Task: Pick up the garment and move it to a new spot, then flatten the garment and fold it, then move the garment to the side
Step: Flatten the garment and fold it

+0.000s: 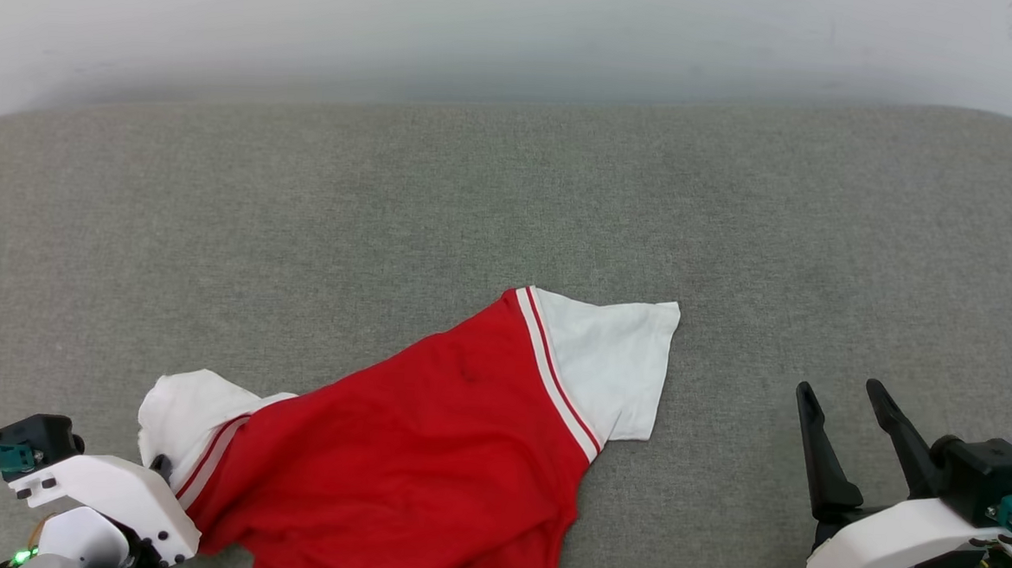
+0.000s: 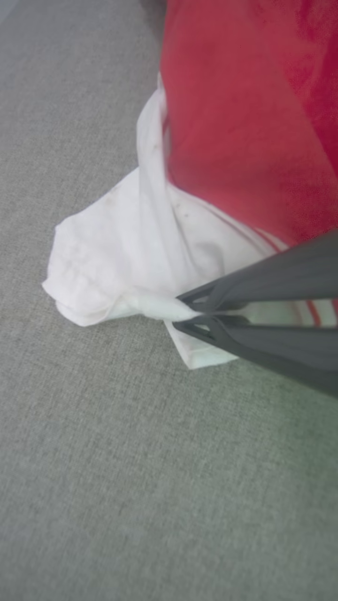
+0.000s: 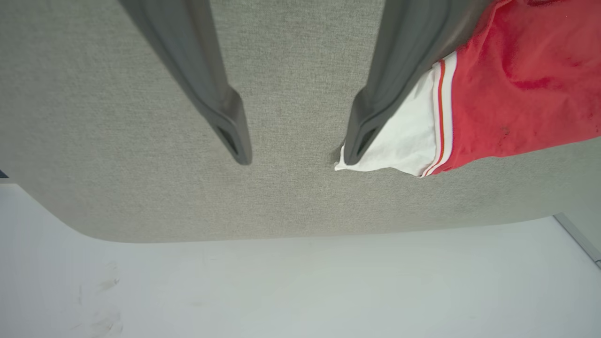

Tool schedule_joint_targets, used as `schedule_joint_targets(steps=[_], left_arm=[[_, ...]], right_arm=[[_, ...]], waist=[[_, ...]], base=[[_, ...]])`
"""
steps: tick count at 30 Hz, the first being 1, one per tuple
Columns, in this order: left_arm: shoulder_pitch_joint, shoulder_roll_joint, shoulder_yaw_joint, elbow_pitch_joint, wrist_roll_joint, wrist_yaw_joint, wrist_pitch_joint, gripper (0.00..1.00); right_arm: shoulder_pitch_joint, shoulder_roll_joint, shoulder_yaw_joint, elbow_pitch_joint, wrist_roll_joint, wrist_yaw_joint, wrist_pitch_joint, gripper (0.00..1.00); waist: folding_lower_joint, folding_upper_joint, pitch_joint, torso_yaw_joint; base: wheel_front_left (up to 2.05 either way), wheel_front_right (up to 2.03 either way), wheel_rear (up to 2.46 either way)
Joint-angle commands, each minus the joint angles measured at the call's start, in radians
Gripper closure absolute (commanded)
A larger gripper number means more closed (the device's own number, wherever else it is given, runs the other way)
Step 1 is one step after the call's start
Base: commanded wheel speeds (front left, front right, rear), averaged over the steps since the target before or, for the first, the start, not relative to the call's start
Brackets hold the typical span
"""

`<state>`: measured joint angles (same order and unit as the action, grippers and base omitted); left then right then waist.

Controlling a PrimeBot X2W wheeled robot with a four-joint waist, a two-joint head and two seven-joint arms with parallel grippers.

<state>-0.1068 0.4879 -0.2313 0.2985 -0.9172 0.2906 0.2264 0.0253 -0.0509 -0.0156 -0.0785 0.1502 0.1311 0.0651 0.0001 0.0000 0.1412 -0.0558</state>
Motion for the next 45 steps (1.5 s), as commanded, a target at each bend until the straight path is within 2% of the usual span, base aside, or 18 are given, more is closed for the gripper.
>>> schedule_joint_targets(steps=[1, 2, 6, 14, 18, 24, 31, 37, 45], left_arm=[[0.009, -0.003, -0.005, -0.002, 0.023, -0.008, -0.04, 0.0], [0.009, -0.003, -0.005, -0.002, 0.023, -0.008, -0.04, 0.0], [-0.019, 0.004, -0.02, -0.022, 0.1, 0.0, -0.15, 0.0], [-0.028, -0.023, -0.086, -0.116, 0.23, -0.011, -0.331, 0.0], [0.005, -0.046, -0.111, -0.164, 0.261, -0.01, -0.394, 0.0], [0.046, -0.075, -0.147, -0.231, 0.309, 0.019, -0.439, 0.0], [0.076, -0.087, -0.187, -0.285, 0.333, 0.045, -0.424, 0.0], [0.012, -0.097, -0.213, -0.307, 0.356, 0.035, -0.416, 0.0], [-0.098, -0.138, -0.251, -0.292, 0.379, 0.002, -0.421, 0.0]], right_arm=[[0.0, 0.001, -0.006, -0.002, -0.004, -0.001, 0.0, 0.0], [0.0, 0.001, -0.006, -0.002, -0.004, -0.001, 0.0, 0.0], [0.008, 0.001, -0.012, -0.003, -0.011, -0.001, 0.005, 0.0], [0.038, 0.001, -0.016, -0.004, -0.018, -0.001, 0.022, 0.0], [0.049, 0.001, -0.02, -0.008, -0.019, -0.001, 0.032, 0.0], [0.059, 0.001, -0.029, -0.013, -0.021, -0.001, 0.046, 0.0], [0.018, 0.001, -0.068, 0.054, 0.034, -0.001, 0.099, 0.0], [-0.13, -0.023, -0.098, 0.181, 0.11, -0.001, 0.252, 0.0], [-0.369, -0.106, -0.083, 0.366, 0.186, -0.001, 0.612, 0.0]], waist=[[-0.0001, 0.0, -0.012, 0.004], [-0.0001, 0.0, -0.012, 0.004], [-0.0001, 0.0, -0.042, 0.008], [-0.0001, 0.0, -0.115, 0.014], [-0.0001, 0.0, -0.144, 0.016], [-0.0001, 0.0, -0.163, 0.028], [-0.0001, 0.0, -0.159, 0.066], [-0.0001, 0.0, -0.081, 0.129], [-0.0001, 0.0, 0.05, 0.217]], base=[[0.0, 0.0, 0.0], [0.0, 0.0, 0.0], [0.0, 0.0, 0.0], [0.0, 0.0, 0.0], [0.0, 0.0, 0.0], [0.0, 0.0, 0.0], [0.0, 0.0, 0.0], [0.0, 0.0, 0.0], [0.0, 0.0, 0.0]])
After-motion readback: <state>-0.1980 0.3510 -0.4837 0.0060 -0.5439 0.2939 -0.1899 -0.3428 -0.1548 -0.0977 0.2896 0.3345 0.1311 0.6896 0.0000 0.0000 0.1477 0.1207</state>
